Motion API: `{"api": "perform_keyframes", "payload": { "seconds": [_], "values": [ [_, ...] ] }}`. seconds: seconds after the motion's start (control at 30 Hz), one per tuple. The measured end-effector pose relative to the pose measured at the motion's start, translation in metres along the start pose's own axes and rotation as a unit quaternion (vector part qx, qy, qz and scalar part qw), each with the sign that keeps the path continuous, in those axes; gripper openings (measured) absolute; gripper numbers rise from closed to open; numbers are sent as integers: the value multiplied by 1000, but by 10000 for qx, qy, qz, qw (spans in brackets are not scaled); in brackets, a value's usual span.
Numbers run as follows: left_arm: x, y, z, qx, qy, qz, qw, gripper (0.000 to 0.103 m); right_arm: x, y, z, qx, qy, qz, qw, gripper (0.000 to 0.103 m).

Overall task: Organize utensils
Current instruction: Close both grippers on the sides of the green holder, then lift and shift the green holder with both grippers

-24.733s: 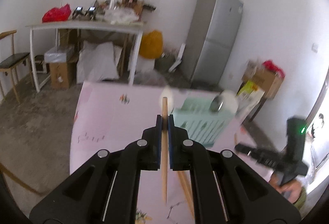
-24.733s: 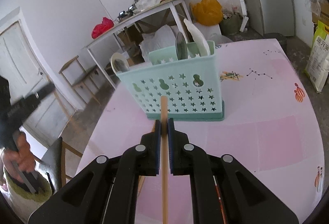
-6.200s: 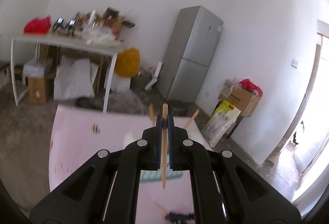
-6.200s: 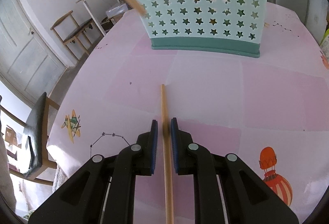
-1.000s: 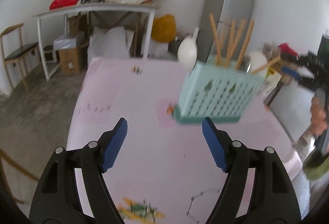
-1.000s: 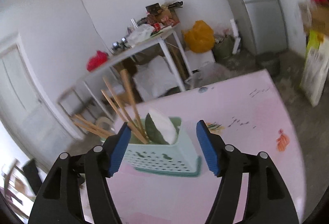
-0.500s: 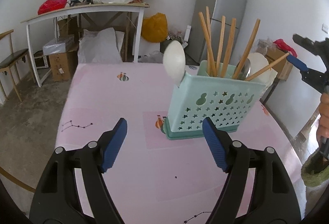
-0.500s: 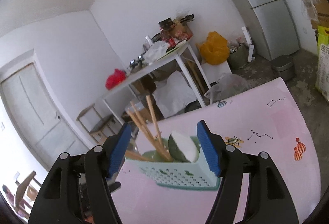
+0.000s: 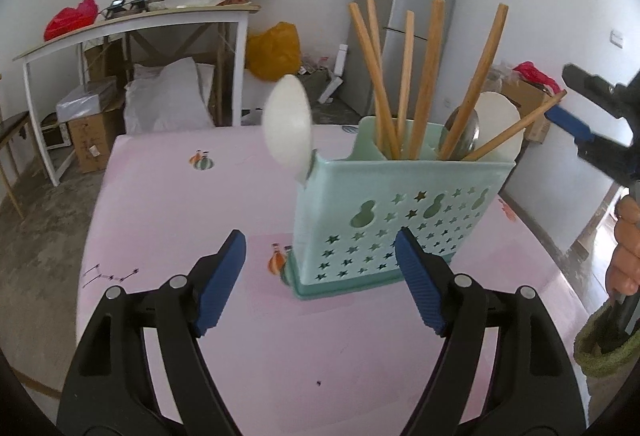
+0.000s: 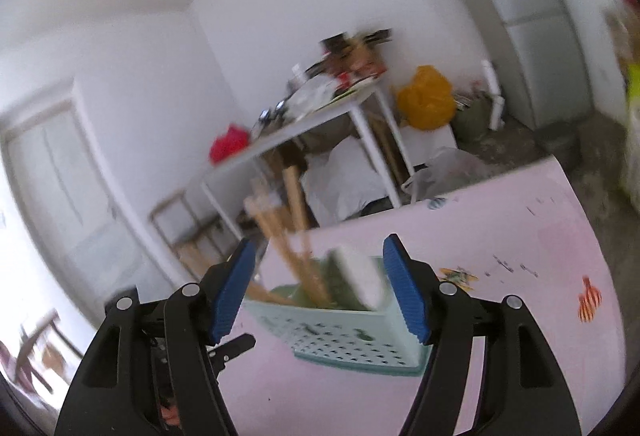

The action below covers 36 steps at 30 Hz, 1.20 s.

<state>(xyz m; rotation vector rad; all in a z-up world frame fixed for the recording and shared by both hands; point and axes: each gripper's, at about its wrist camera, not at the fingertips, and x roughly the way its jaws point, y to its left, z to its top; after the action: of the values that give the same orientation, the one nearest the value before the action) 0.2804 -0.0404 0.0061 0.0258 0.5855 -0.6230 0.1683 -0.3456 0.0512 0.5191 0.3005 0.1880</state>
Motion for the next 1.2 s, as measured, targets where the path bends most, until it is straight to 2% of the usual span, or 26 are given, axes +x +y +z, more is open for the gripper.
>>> {"api": "perform_keyframes", "payload": {
  "seconds": [0.03, 0.07, 0.13, 0.2, 0.3, 0.4, 0.53, 0.7, 0.9, 1.2],
  "values": [
    [3, -1, 1, 18, 1, -52, 10000, 74, -2, -14, -3, 226, 10, 34, 9997, 65],
    [6, -2, 2, 30, 2, -113, 9999, 74, -1, -23, -6, 397, 46, 212, 9990, 70],
    [14, -2, 5, 34, 20, -235, 9997, 74, 9, -39, -19, 679, 322, 332, 9966, 70],
    [20, -3, 6, 56, 31, -302, 9995, 74, 17, -41, -28, 655, 487, 393, 9959, 70],
    [27, -7, 9, 81, 48, -346, 9994, 74, 24, -34, -34, 553, 596, 721, 9941, 70],
    [33, -8, 14, 62, 32, -414, 9991, 74, 37, -26, -37, 291, 792, 647, 9943, 70],
    [43, -9, 17, -19, 69, -486, 9988, 74, 58, -23, -45, 12, 1056, 247, 9941, 73],
    [48, -8, 20, -137, 98, -565, 9983, 74, 62, -30, -45, 186, 1146, 266, 9929, 74],
    [36, -3, 18, -318, 187, -472, 9982, 74, 66, -21, -50, 288, 1255, 360, 9910, 74],
    [-10, 4, -2, -550, 308, -215, 9978, 74, 59, 7, -70, 483, 1450, 599, 9864, 74]
  ]
}}
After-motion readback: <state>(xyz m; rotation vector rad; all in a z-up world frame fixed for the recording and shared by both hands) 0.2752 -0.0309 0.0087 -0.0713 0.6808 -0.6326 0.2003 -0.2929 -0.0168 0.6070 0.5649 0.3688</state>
